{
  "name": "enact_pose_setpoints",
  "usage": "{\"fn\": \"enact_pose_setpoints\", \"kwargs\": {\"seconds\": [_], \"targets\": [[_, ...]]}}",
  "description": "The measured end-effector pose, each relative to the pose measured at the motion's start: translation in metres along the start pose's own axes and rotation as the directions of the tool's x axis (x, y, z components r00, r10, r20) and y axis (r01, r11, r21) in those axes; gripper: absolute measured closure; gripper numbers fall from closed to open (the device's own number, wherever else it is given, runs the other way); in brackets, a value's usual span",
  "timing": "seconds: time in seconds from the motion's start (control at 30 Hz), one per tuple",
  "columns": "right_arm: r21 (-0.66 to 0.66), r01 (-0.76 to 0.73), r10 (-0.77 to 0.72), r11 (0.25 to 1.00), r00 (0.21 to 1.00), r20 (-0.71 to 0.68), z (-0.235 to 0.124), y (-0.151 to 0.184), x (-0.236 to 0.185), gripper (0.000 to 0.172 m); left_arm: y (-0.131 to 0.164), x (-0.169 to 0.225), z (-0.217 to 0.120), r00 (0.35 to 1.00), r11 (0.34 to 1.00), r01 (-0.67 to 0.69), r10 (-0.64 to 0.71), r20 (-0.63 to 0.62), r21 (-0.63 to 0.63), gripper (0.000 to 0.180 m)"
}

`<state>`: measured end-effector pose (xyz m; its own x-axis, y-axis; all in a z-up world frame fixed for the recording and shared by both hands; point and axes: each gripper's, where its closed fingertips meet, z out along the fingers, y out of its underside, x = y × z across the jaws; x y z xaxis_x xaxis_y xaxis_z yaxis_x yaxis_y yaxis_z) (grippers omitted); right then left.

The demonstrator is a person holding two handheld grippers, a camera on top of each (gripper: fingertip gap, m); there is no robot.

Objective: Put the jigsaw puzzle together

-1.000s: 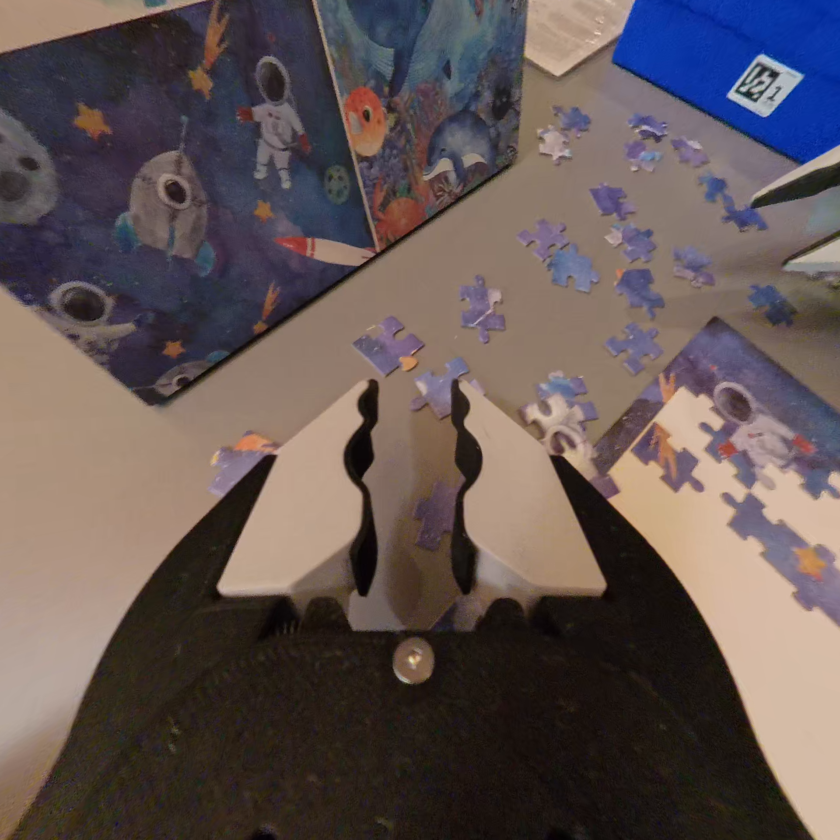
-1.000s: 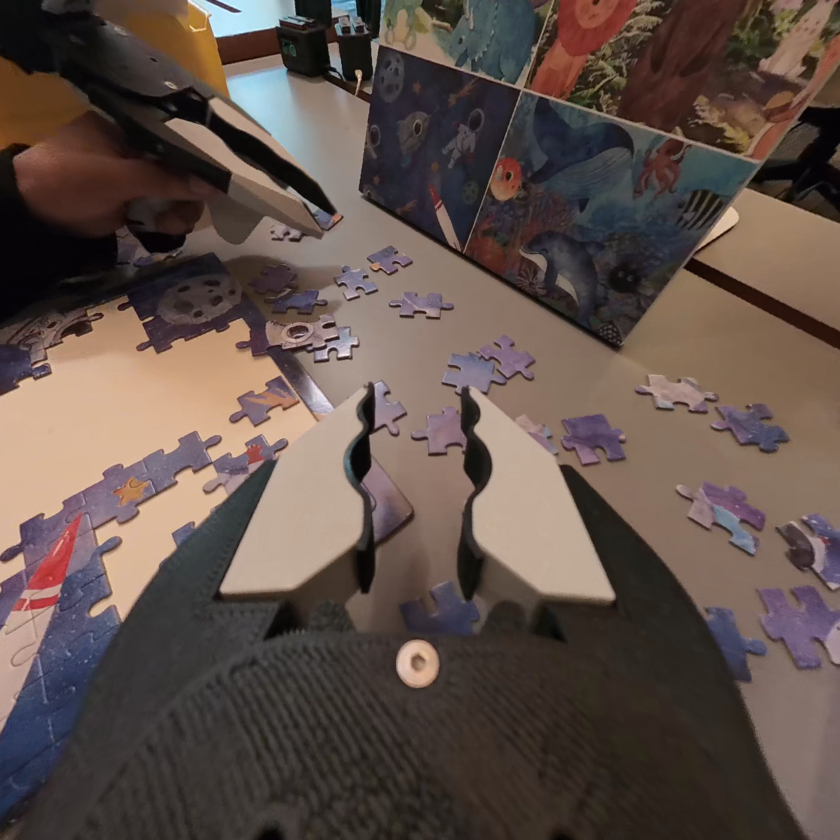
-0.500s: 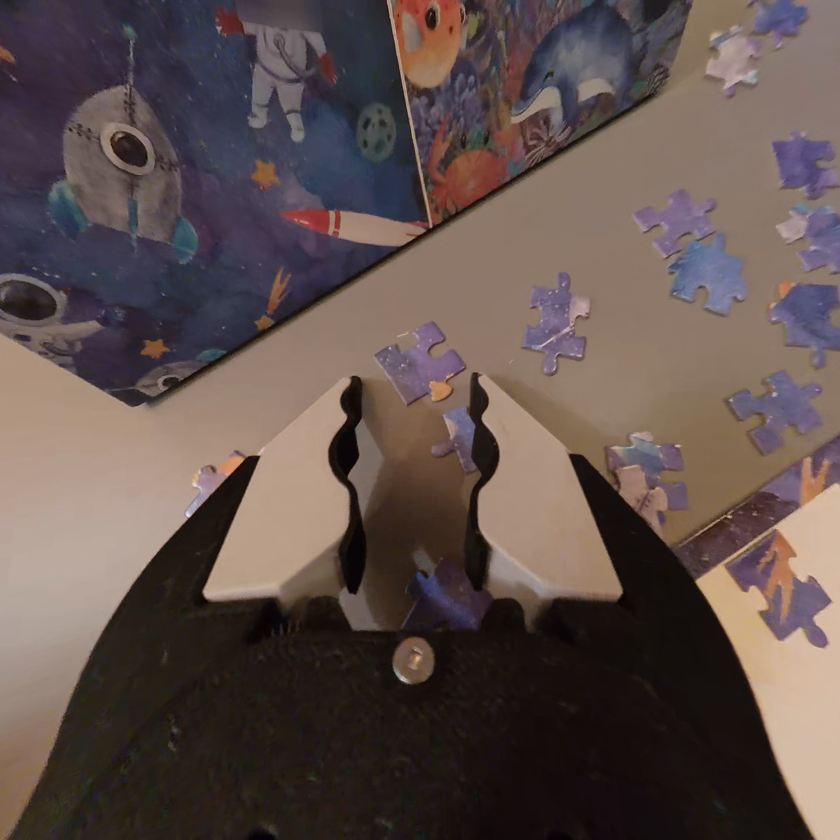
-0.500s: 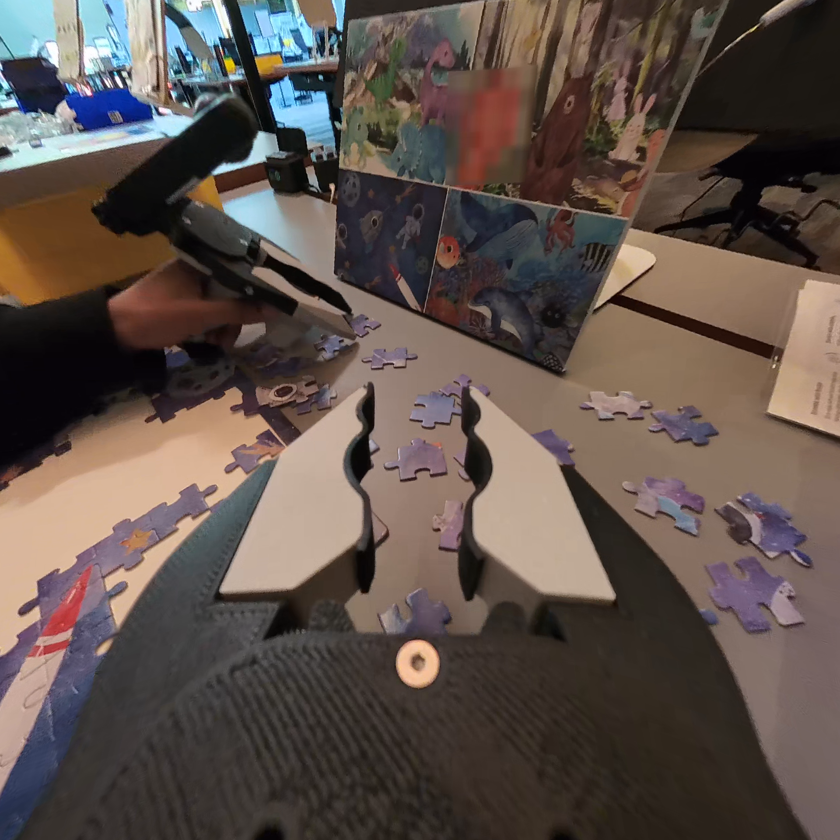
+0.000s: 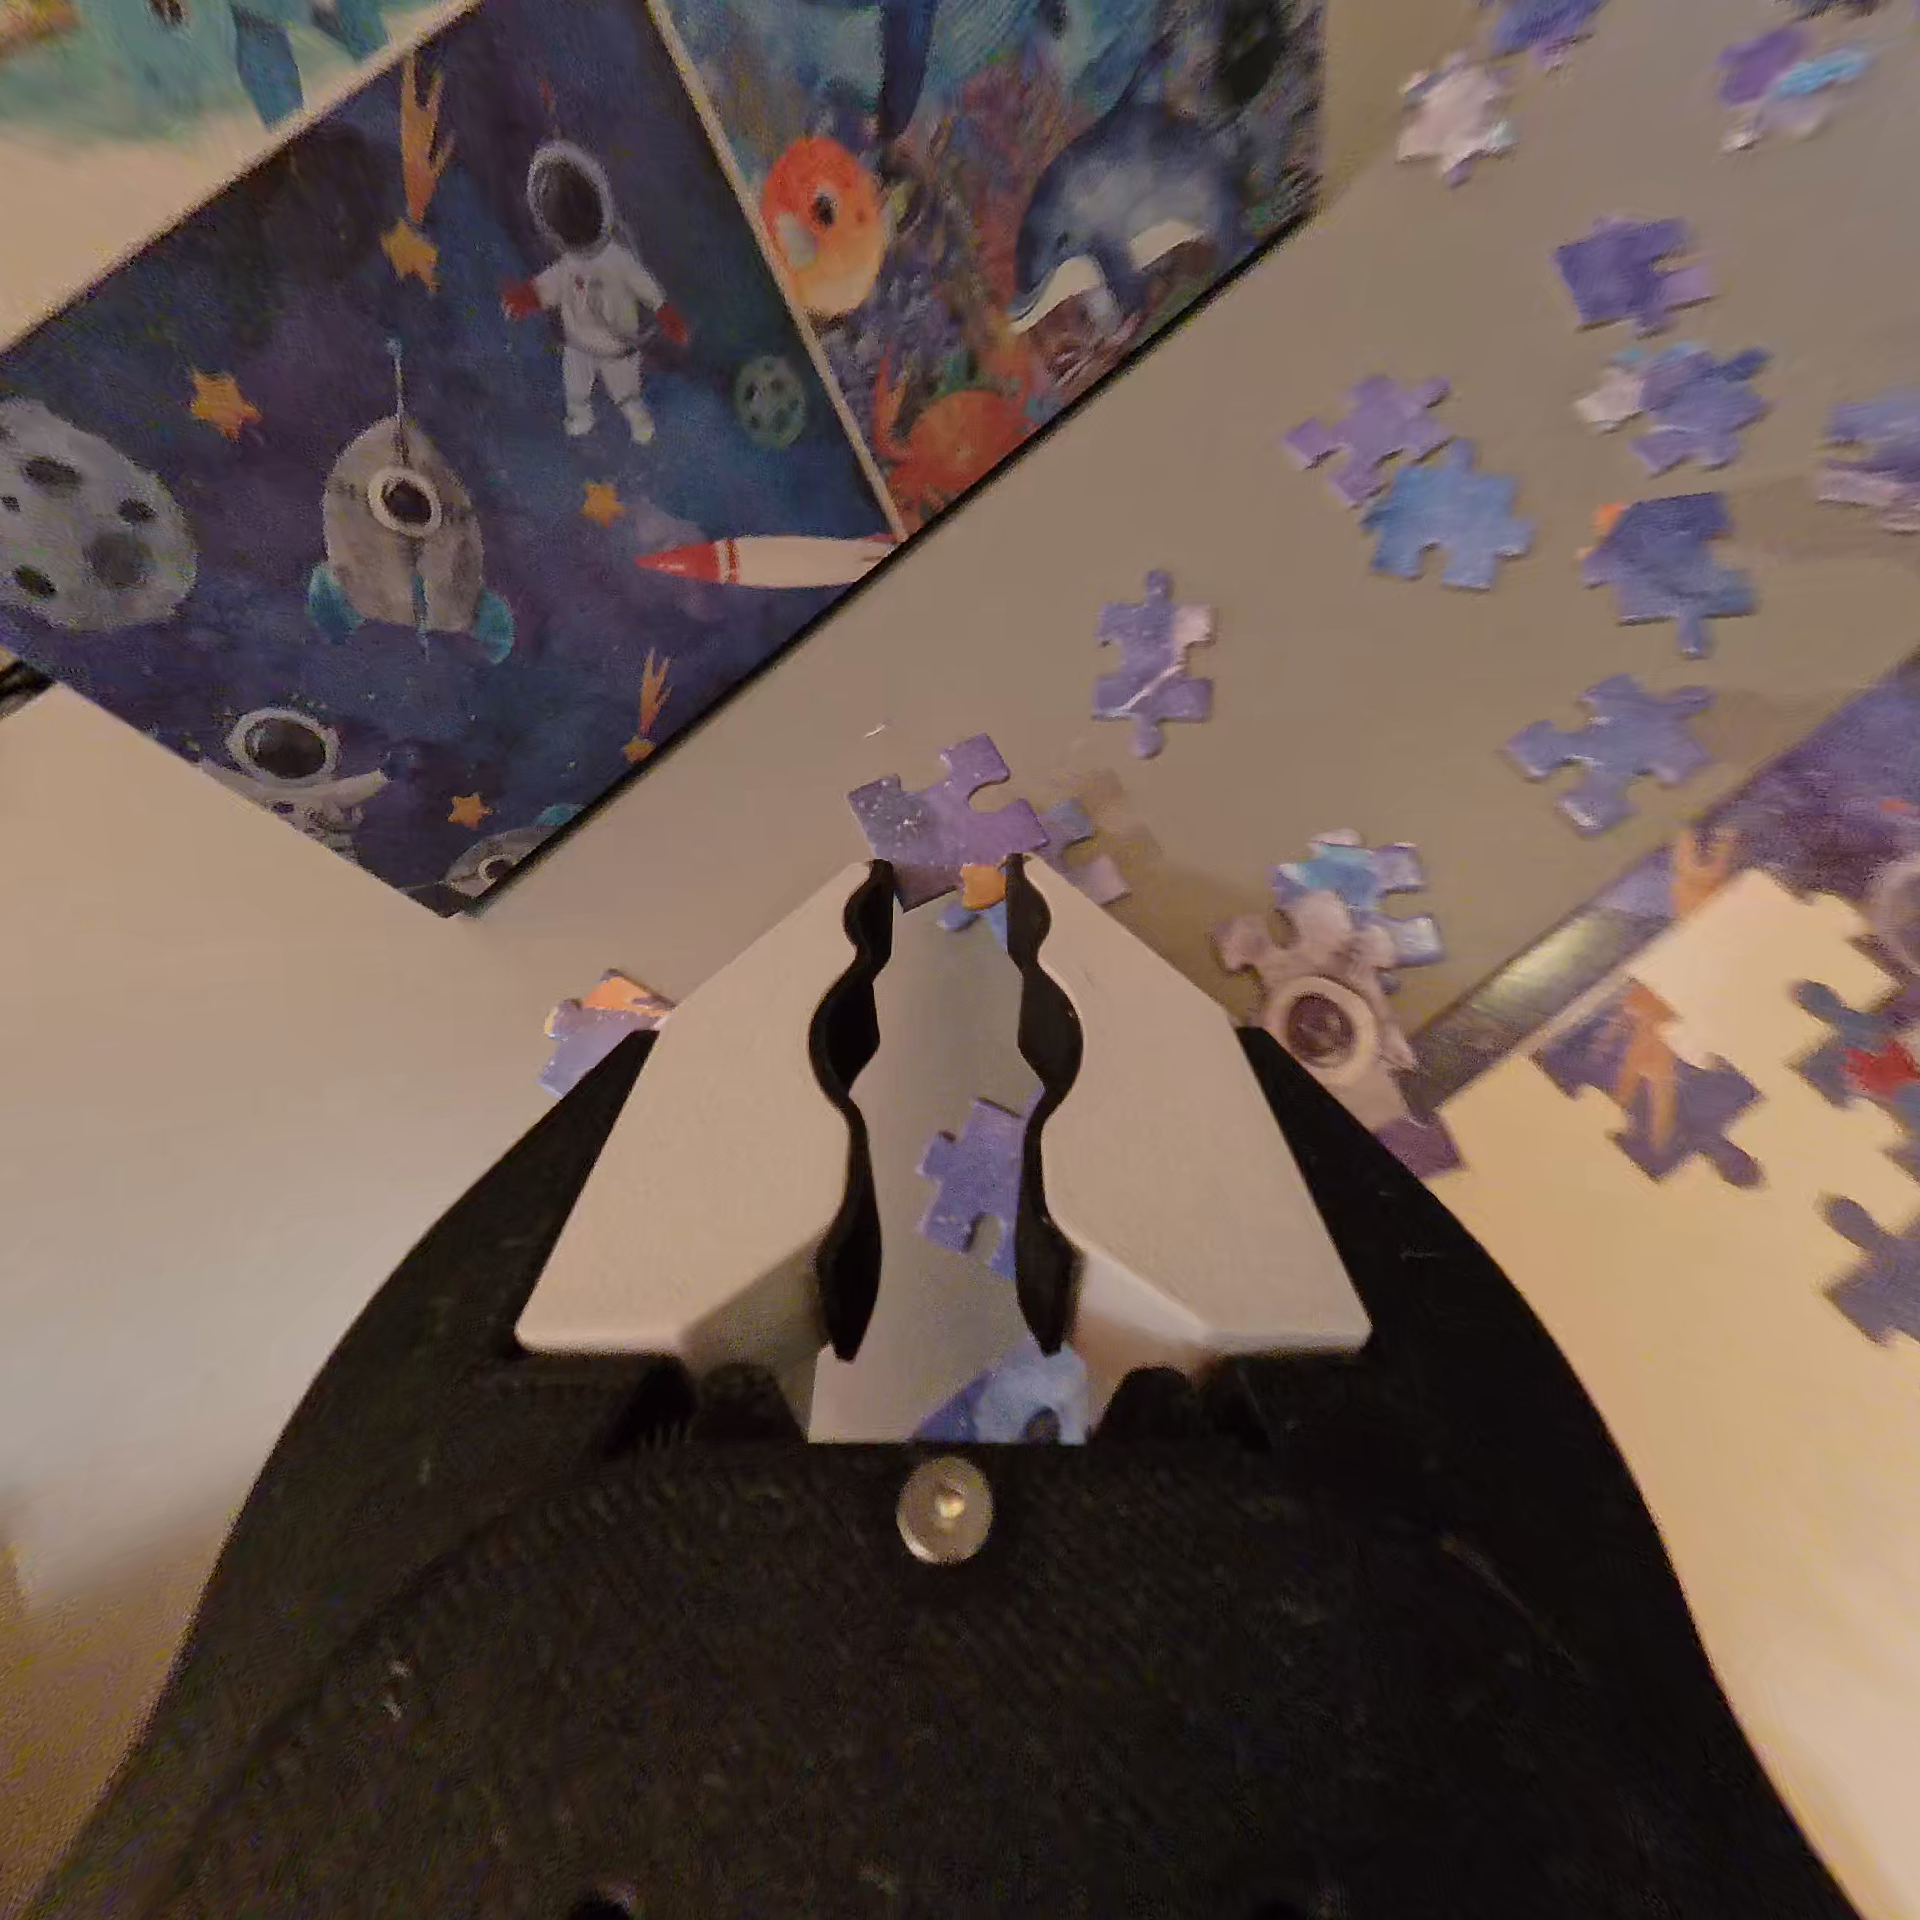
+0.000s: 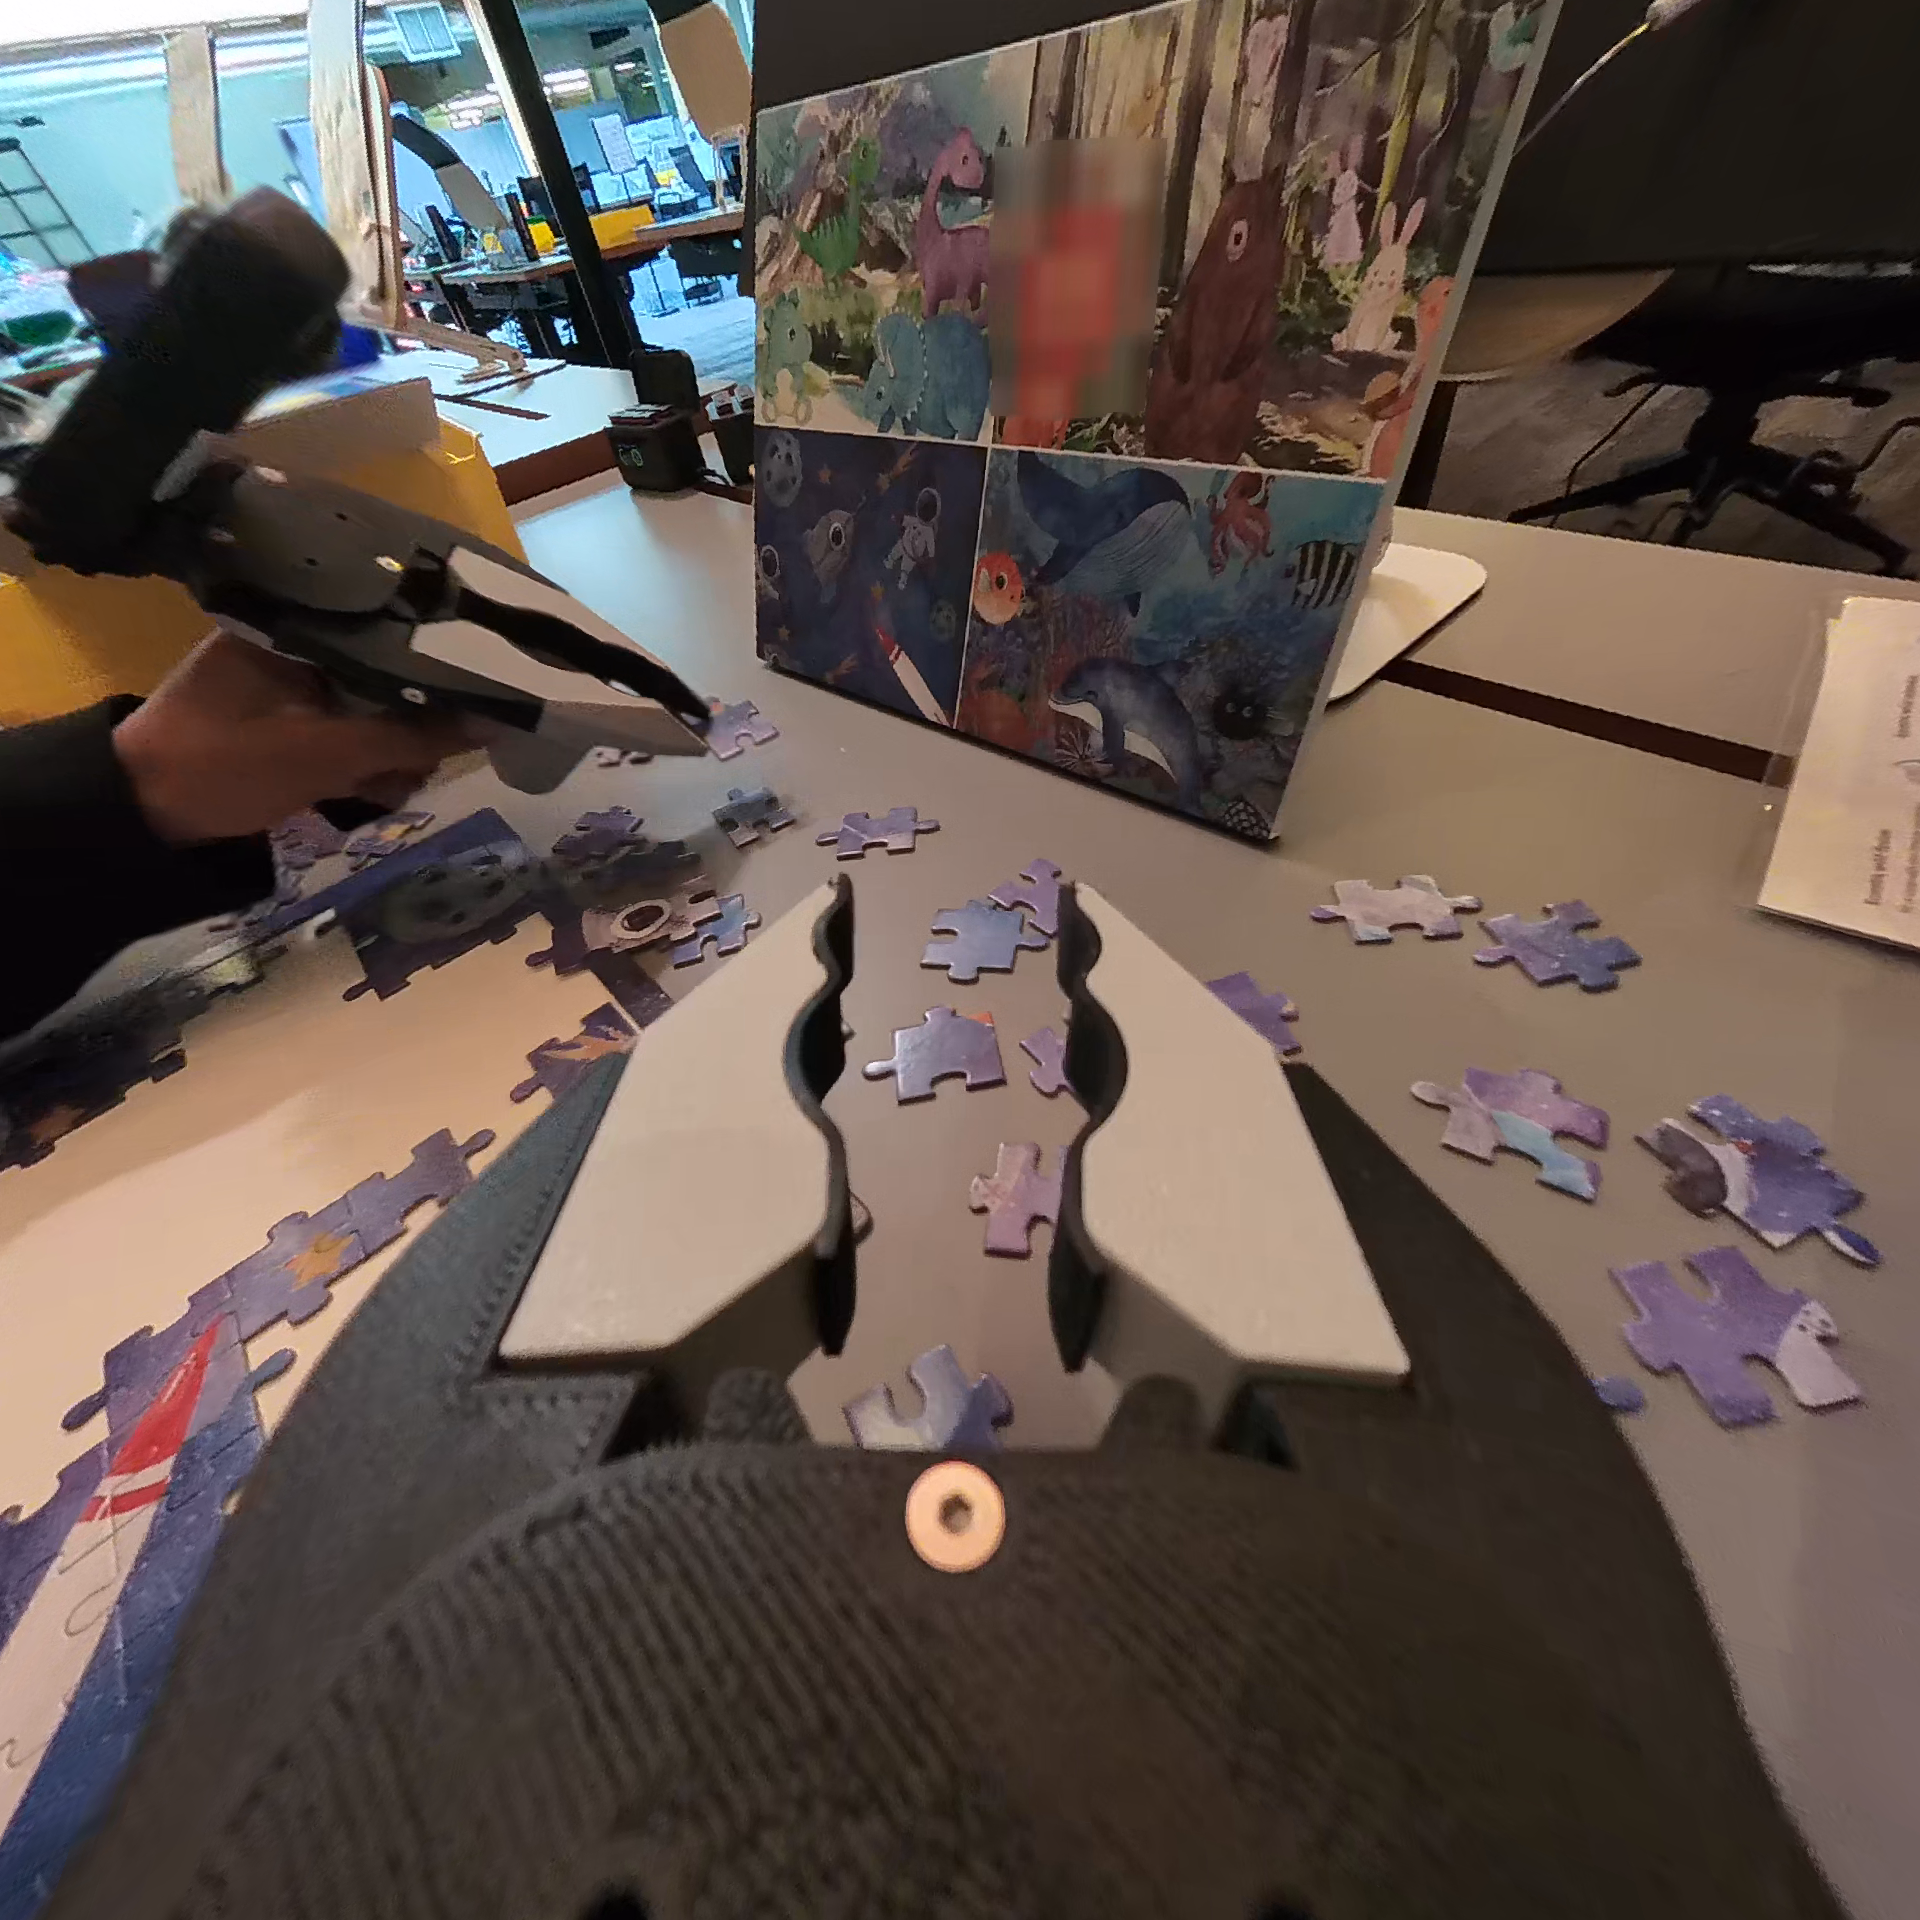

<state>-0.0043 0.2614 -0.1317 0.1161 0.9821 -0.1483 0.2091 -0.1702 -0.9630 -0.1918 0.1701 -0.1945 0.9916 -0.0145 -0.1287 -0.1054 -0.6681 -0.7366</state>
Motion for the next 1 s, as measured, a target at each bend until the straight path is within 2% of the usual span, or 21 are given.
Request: {"fn": "enact_pose_setpoints", "kwargs": {"seconds": [0.13,0.27,0.43,0.57,0.67,0.73,0.83,1.0], "targets": [[0.017,0.024,-0.025,1.0,0.995,0.096,0.004,-0.004,-0.022,0.133,-0.011,0.044,-0.03,0.985,0.994,-0.081,0.091,-0.149,0.074,0.158],[0.077,-0.056,0.032,0.995,0.958,0.283,0.005,-0.011,-0.05,0.134,-0.015,0.081,-0.053,0.957,0.962,-0.234,0.254,-0.138,0.142,0.158],[0.137,-0.214,0.165,0.967,0.939,0.302,-0.003,-0.019,-0.028,0.132,-0.031,0.113,-0.076,0.937,0.918,-0.278,0.324,-0.132,0.284,0.159],[0.239,-0.213,0.122,0.947,0.93,0.348,-0.02,-0.037,-0.03,0.123,-0.037,0.122,-0.08,0.925,0.899,-0.287,0.35,-0.148,0.331,0.159],[0.328,-0.098,-0.04,0.94,0.92,0.39,-0.032,-0.049,-0.053,0.122,-0.043,0.129,-0.085,0.917,0.908,-0.19,0.301,-0.264,0.375,0.158],[0.348,0.054,-0.178,0.936,0.925,0.335,-0.032,-0.047,-0.066,0.128,-0.048,0.123,-0.09,0.904,0.916,-0.08,0.233,-0.358,0.394,0.158],[0.291,0.2,-0.286,0.936,0.913,0.292,-0.018,-0.032,-0.08,0.133,-0.051,0.102,-0.087,0.9,0.912,-0.01,0.188,-0.394,0.411,0.158],[0.179,0.288,-0.333,0.941,0.885,0.325,0.002,-0.007,-0.098,0.134,-0.042,0.085,-0.085,0.891,0.9,0.046,0.159,-0.425,0.434,0.159]]}}
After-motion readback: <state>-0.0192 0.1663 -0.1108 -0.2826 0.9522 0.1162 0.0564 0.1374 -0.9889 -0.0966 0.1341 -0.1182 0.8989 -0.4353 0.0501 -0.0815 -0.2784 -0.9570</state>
